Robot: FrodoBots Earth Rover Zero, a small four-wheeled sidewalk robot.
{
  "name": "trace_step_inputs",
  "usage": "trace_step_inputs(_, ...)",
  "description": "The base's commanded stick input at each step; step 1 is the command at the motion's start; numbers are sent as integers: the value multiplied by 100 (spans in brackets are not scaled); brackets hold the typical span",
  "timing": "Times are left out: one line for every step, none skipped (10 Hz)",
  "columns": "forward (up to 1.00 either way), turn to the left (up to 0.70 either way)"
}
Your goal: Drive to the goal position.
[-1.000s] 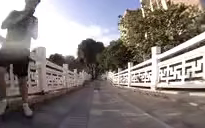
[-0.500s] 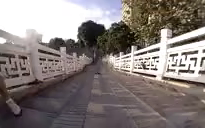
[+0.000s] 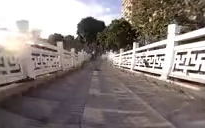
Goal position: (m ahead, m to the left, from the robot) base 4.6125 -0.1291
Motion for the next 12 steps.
trace_step_inputs(45,0)
trace_step_inputs(45,0)
trace_step_inputs(45,0)
trace_step_inputs(45,0)
trace_step_inputs(45,0)
trace_step_inputs(45,0)
trace_step_inputs(45,0)
trace_step_inputs(45,0)
trace_step_inputs(45,0)
trace_step_inputs(45,0)
trace_step_inputs(45,0)
trace_step_inputs(45,1)
